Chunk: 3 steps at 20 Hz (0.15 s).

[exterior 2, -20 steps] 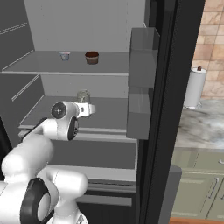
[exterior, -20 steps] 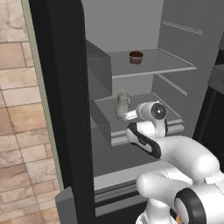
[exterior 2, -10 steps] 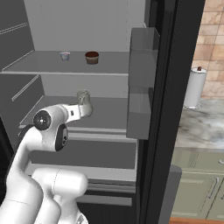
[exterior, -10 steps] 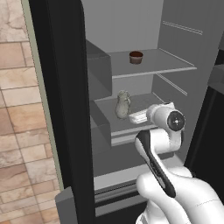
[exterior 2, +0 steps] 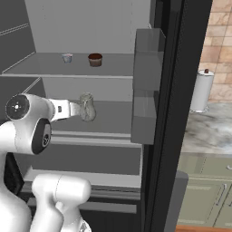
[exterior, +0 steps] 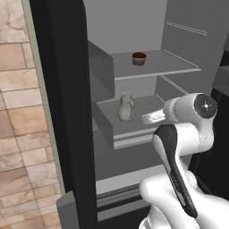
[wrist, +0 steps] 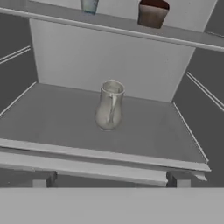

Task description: Move the cupcake and yogurt from the second highest shelf to the top shelf to make space. Then, place the pitcher from the counter on the cleared second highest shelf.

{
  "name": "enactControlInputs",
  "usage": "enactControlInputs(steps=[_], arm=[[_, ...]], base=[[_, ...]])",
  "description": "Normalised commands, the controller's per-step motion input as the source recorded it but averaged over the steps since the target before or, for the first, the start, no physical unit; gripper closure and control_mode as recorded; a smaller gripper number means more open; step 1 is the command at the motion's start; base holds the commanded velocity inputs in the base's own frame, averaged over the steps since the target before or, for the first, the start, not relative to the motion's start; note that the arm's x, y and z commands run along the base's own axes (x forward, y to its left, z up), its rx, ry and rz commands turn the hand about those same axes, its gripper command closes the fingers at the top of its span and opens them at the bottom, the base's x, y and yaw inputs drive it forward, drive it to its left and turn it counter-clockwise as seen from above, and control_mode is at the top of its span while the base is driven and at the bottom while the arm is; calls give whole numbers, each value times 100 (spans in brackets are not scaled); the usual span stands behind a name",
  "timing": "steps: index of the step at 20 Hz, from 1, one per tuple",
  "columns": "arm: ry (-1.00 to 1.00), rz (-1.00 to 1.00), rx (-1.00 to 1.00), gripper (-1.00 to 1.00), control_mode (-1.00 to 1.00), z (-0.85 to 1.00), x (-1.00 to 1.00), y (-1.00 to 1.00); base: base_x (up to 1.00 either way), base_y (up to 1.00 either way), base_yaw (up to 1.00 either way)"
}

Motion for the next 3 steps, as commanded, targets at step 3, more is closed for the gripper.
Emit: enactControlInputs(steps=[3], arm=[[28, 0, -2, -100, -100, 0, -89, 0]], base=[[0, 0, 0]])
